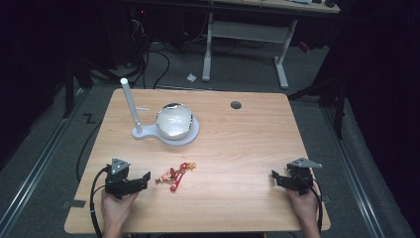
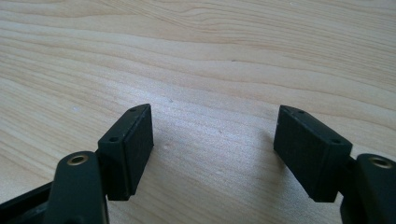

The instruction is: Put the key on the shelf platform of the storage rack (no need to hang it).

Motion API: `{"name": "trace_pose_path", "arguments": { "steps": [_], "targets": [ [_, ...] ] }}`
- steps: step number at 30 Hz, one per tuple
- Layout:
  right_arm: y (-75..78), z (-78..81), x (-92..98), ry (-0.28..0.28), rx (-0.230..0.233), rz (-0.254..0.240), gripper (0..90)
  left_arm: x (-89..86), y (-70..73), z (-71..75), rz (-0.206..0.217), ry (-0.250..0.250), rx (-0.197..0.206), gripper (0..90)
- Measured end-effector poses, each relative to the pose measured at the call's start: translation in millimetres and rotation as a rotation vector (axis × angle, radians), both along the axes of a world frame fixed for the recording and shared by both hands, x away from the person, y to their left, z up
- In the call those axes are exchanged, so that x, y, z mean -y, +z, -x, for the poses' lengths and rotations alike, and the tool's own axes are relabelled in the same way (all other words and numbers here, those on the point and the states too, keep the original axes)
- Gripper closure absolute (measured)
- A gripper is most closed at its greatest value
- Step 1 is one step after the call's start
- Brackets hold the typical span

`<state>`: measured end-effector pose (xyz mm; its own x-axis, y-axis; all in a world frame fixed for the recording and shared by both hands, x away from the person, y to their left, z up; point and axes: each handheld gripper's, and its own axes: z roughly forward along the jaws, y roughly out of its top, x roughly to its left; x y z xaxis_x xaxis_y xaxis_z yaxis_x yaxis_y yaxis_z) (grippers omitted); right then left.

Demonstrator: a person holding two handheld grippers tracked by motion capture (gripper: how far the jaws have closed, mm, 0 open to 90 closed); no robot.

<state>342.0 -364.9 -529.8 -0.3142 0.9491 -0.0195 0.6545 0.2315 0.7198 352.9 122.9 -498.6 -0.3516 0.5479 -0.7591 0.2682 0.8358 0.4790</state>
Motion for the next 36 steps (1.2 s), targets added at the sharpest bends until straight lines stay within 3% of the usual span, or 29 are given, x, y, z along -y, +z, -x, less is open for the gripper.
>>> {"name": "trace_pose_path", "arguments": {
  "steps": [5,13,15,17,19,21,27,30,36],
  "targets": [
    [0.0,0.0,0.0,0.0,0.0,0.0,28.5,16.1,3.4,12.0,0.02,-0.07,-0.011,15.0],
    [0.0,0.5,-0.5,0.0,-0.001,-0.001,28.5,50.2,-0.7,20.8,-0.004,-0.161,-0.051,14.6],
    [0.0,0.5,-0.5,0.0,-0.001,-0.001,28.5,57.9,-1.3,22.1,0.0,-0.206,-0.083,15.0],
    [0.0,0.5,-0.5,0.001,-0.001,-0.001,28.5,65.9,-5.6,22.5,-0.042,-0.226,-0.087,15.1],
    [0.0,0.5,-0.5,0.0,-0.002,-0.001,28.5,75.3,-11.0,21.9,-0.079,-0.237,-0.094,15.0],
    [0.0,0.5,-0.5,0.0,-0.002,-0.001,28.5,81.4,-13.1,20.3,-0.081,-0.239,-0.103,15.0],
    [0.0,0.5,-0.5,0.003,-0.001,-0.001,28.5,94.8,-20.9,18.2,-0.14,-0.23,-0.085,17.9],
    [0.0,0.6,-0.6,0.002,-0.002,-0.001,28.5,99.7,-26.0,21.1,-0.201,-0.244,-0.056,24.4],
    [0.0,0.5,-0.5,0.005,0.0,0.001,28.5,102.0,-29.3,20.2,-0.227,-0.223,-0.046,32.0]
  ]
}}
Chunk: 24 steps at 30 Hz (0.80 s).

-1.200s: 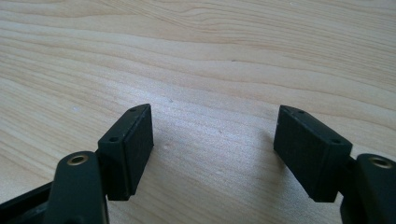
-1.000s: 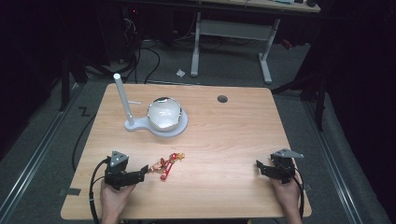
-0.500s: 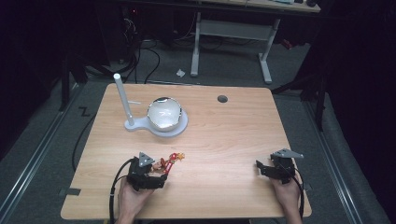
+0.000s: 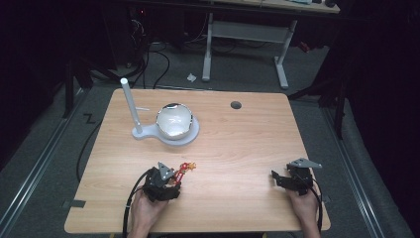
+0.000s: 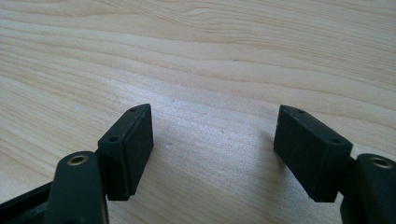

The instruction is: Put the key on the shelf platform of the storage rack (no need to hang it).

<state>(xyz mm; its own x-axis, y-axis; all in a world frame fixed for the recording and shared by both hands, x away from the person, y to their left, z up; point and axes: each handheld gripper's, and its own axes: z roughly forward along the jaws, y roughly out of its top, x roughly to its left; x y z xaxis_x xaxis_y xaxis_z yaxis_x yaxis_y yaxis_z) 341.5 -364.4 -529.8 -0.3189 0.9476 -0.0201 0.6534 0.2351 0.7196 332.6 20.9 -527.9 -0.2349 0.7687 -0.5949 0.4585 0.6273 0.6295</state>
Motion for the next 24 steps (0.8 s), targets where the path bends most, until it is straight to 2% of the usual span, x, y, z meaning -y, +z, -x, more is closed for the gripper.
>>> {"name": "trace_pose_path", "arguments": {
  "steps": [1,2,3,4,5,7,11,14,15,22,24],
  "targets": [
    [0.0,0.0,0.0,0.0,0.0,-0.001,28.5,-0.6,-0.6,-1.5,-0.003,0.014,-0.005,37.6],
    [0.0,0.0,0.0,0.0,0.0,-0.001,28.5,-2.3,-1.7,-2.8,-0.013,0.007,-0.005,39.6],
    [0.0,0.0,0.0,0.0,0.0,-0.001,28.5,-4.9,-0.1,-3.9,0.012,-0.003,-0.022,39.6],
    [0.0,0.0,0.0,0.0,0.0,0.0,28.5,-8.0,1.1,-5.2,0.03,-0.021,-0.035,44.9],
    [0.0,0.0,0.0,0.0,0.0,0.0,28.5,-8.1,2.4,-5.8,0.05,-0.009,-0.049,44.9],
    [0.0,0.0,0.0,0.0,-0.001,-0.001,28.5,-8.1,2.9,-6.9,0.051,-0.008,-0.052,50.3],
    [0.0,0.0,0.0,0.0,-0.001,-0.001,28.4,-9.9,2.6,-10.2,0.042,-0.012,-0.038,55.0],
    [0.0,0.1,-0.1,-0.001,-0.001,-0.001,28.4,-12.2,5.7,-11.0,0.075,-0.006,-0.05,56.3],
    [0.0,0.0,0.0,0.0,0.0,0.0,28.4,-13.9,8.9,-10.6,0.104,-0.01,-0.054,60.7],
    [0.0,0.1,0.0,-0.001,-0.002,-0.002,28.4,-14.5,8.5,-10.3,0.105,-0.017,-0.052,61.2],
    [0.0,0.1,-0.1,-0.002,-0.002,-0.003,28.4,-15.2,10.8,-11.4,0.126,-0.009,-0.066,61.6]
  ]
}}
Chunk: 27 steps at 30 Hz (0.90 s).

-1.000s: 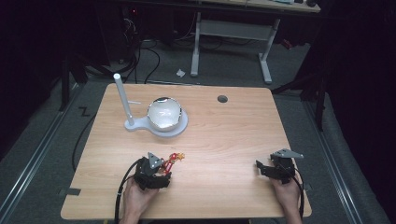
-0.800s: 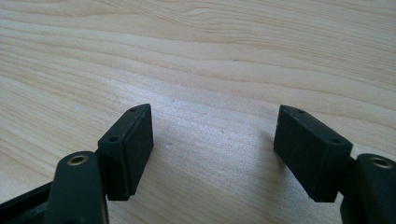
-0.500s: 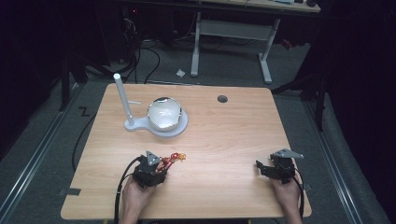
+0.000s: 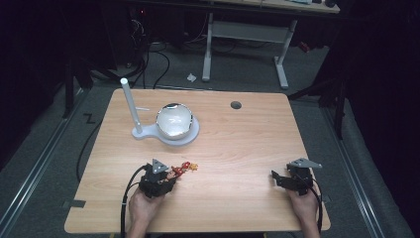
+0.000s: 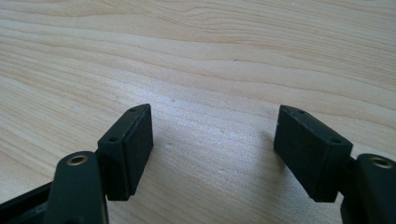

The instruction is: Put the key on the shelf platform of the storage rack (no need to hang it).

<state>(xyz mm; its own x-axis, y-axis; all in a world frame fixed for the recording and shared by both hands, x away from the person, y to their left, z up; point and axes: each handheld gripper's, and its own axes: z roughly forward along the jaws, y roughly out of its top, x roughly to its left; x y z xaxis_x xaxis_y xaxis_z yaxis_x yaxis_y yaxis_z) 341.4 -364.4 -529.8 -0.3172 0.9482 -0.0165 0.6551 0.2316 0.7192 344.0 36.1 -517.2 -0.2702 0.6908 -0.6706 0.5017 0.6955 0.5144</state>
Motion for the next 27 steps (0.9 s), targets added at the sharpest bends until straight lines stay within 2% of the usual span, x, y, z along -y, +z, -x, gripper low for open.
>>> {"name": "trace_pose_path", "arguments": {
  "steps": [4,5,9,18,21,23,27],
  "targets": [
    [-0.1,-0.1,0.0,0.002,0.001,0.001,28.2,-0.7,3.8,0.6,0.027,-0.004,-0.016,61.9],
    [-0.1,-0.1,0.0,0.002,0.001,0.001,28.2,-1.9,4.5,0.8,0.028,-0.017,-0.008,61.9],
    [0.0,0.0,0.0,0.001,0.0,0.0,28.2,-4.0,12.4,1.8,0.051,-0.011,-0.007,62.0],
    [0.0,-0.1,0.0,0.001,0.0,0.0,28.1,-9.7,44.9,4.6,0.104,-0.024,0.047,62.2],
    [0.0,0.0,-0.1,0.0,0.0,0.0,28.1,-12.2,54.1,5.4,0.14,-0.013,0.052,62.3],
    [0.0,0.0,-0.1,0.001,-0.001,0.0,28.1,-13.5,58.7,6.3,0.137,-0.026,0.069,62.3],
    [-0.1,-0.1,0.0,0.001,0.0,0.001,28.1,-16.8,71.2,7.7,0.164,-0.028,0.088,62.4]
  ]
}}
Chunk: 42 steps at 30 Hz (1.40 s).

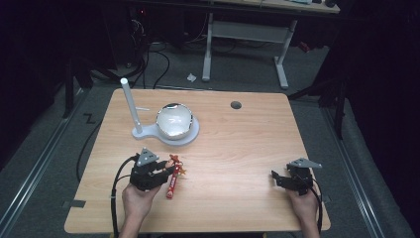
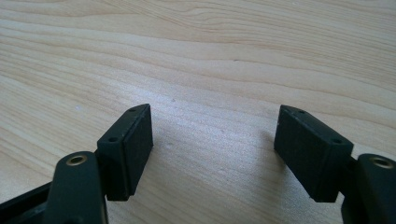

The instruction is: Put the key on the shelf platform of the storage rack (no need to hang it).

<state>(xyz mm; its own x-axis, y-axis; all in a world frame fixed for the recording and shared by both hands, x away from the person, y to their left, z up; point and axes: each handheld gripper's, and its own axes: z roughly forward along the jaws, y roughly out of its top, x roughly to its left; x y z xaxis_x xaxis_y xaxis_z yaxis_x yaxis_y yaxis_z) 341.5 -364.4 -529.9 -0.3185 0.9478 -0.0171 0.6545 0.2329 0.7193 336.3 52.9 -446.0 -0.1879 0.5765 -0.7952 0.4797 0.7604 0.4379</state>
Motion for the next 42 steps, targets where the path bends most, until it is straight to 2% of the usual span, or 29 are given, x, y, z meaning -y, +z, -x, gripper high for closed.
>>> {"name": "trace_pose_path", "arguments": {
  "steps": [6,7,8,12,15,18,20,22,26,31,34,36,40,42],
  "targets": [
    [0.1,0.1,-0.1,-0.001,-0.001,-0.001,28.1,-4.8,20.1,-3.4,0.046,0.013,0.011,62.5],
    [0.1,0.0,-0.1,0.0,0.0,0.0,28.1,-6.1,22.6,-3.7,0.039,-0.001,0.024,62.5],
    [0.1,0.0,-0.1,0.0,0.0,0.0,28.1,-7.4,29.4,-4.6,0.049,0.001,0.028,62.5],
    [0.1,0.0,-0.1,0.0,-0.001,0.0,28.1,-10.5,38.6,-7.2,0.051,-0.001,0.038,62.5],
    [0.1,-0.1,-0.1,0.0,-0.001,-0.001,28.1,-11.5,51.0,-10.0,0.069,0.009,0.043,62.6],
    [0.1,0.0,-0.1,-0.001,-0.001,-0.001,28.1,-13.6,61.7,-12.3,0.062,-0.002,0.071,62.6],
    [0.1,-0.1,-0.1,0.0,0.0,-0.001,28.1,-15.8,68.6,-14.9,0.077,0.001,0.074,62.6],
    [0.0,0.0,-0.1,0.0,0.0,0.0,28.1,-18.7,76.0,-19.1,0.104,-0.007,0.069,62.6],
    [0.0,0.0,-0.2,0.001,0.0,0.0,28.1,-21.8,87.1,-26.8,0.127,-0.017,0.069,62.7],
    [0.0,-0.3,-0.4,0.005,0.0,0.001,28.0,-18.7,98.6,-37.0,0.112,-0.038,0.079,62.7],
    [0.0,-0.3,-0.3,0.005,0.0,0.001,28.0,-14.4,106.6,-43.3,0.123,-0.04,0.068,62.7],
    [0.1,-0.5,-0.3,0.003,-0.001,0.0,28.0,-12.9,111.8,-47.3,0.121,-0.052,0.081,62.8],
    [0.1,-1.4,-0.2,0.0,-0.002,0.0,28.1,-17.6,121.5,-57.6,0.181,-0.055,0.067,62.8],
    [0.1,-1.6,-0.2,0.001,-0.002,0.0,28.1,-19.2,123.6,-65.1,0.172,-0.044,0.063,62.8]
  ]
}}
